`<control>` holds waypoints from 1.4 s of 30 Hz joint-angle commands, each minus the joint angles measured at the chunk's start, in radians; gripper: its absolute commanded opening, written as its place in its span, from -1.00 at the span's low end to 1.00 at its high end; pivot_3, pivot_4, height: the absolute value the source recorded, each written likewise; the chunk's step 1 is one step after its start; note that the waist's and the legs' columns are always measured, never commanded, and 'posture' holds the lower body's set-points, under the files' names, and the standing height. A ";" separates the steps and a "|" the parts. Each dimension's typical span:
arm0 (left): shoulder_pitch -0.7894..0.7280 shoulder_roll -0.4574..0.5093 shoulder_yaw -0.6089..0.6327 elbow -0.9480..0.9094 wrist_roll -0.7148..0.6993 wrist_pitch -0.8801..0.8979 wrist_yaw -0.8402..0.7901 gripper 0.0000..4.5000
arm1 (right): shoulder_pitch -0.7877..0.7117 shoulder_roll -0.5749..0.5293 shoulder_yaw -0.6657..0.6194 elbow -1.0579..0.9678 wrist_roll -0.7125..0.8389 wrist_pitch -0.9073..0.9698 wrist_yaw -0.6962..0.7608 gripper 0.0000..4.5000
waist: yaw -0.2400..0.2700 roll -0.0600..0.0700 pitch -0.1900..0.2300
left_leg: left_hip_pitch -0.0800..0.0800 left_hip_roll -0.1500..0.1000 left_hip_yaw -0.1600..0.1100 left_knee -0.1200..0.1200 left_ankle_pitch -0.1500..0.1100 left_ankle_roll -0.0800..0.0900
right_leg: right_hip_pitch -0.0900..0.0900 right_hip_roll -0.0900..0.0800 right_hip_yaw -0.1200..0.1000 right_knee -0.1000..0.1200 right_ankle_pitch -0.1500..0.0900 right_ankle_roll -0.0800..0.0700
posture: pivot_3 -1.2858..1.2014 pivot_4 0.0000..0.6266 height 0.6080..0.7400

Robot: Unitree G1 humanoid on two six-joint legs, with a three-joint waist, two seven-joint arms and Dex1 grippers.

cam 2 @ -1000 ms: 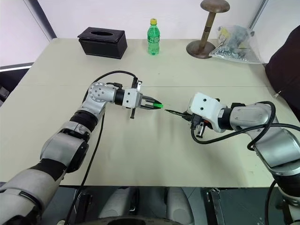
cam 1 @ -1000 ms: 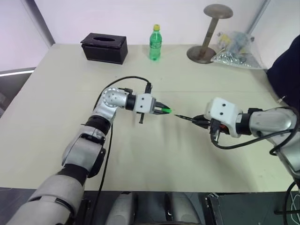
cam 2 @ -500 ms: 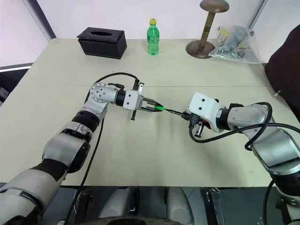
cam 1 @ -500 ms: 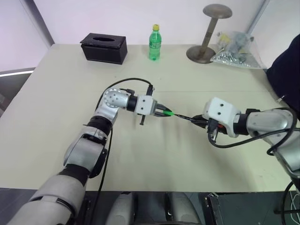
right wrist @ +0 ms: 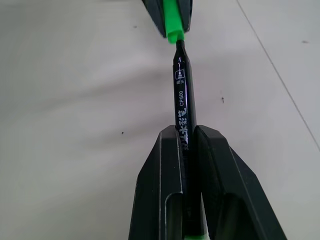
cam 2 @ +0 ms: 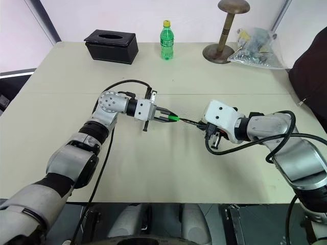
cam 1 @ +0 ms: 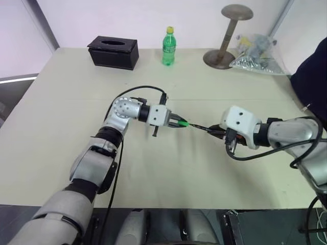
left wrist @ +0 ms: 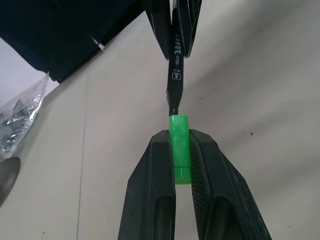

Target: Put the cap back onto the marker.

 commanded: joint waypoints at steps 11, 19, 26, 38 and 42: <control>-0.006 -0.013 0.006 -0.010 0.008 -0.052 0.025 -1.00 | -0.048 0.030 0.012 -0.026 0.007 0.018 -0.006 -0.97 | 0.000 0.000 0.000 | 0.000 0.000 0.000 0.000 0.000 0.000 | 0.000 0.000 0.000 0.000 0.000 0.000 | 0.03 -0.52 1.00; -0.017 -0.023 0.004 0.003 0.027 -0.116 0.065 -1.00 | -0.066 0.053 0.054 -0.036 0.007 0.032 -0.006 -0.97 | 0.000 0.000 0.000 | 0.000 0.000 0.000 0.000 0.000 0.000 | 0.000 0.000 0.000 0.000 0.000 0.000 | 0.03 -0.52 1.00; -0.018 -0.030 0.001 0.012 0.043 -0.180 0.091 -1.00 | -0.077 0.080 0.064 -0.048 0.026 0.060 -0.009 -0.97 | 0.000 0.000 0.000 | 0.000 0.000 0.000 0.000 0.000 0.000 | 0.000 0.000 0.000 0.000 0.000 0.000 | 0.03 -0.52 1.00; -0.031 -0.022 -0.001 0.051 0.073 -0.338 0.141 -1.00 | -0.074 0.089 0.080 -0.067 0.041 0.087 0.012 -0.97 | 0.000 0.000 0.000 | 0.000 0.000 0.000 0.000 0.000 0.000 | 0.000 0.000 0.000 0.000 0.000 0.000 | 0.03 -0.52 1.00; -0.032 -0.016 -0.008 0.067 0.085 -0.368 0.139 -1.00 | -0.081 0.081 0.105 -0.082 0.031 0.088 0.021 -0.97 | 0.000 0.000 0.000 | 0.000 0.000 0.000 0.000 0.000 0.000 | 0.000 0.000 0.000 0.000 0.000 0.000 | 0.03 -0.52 1.00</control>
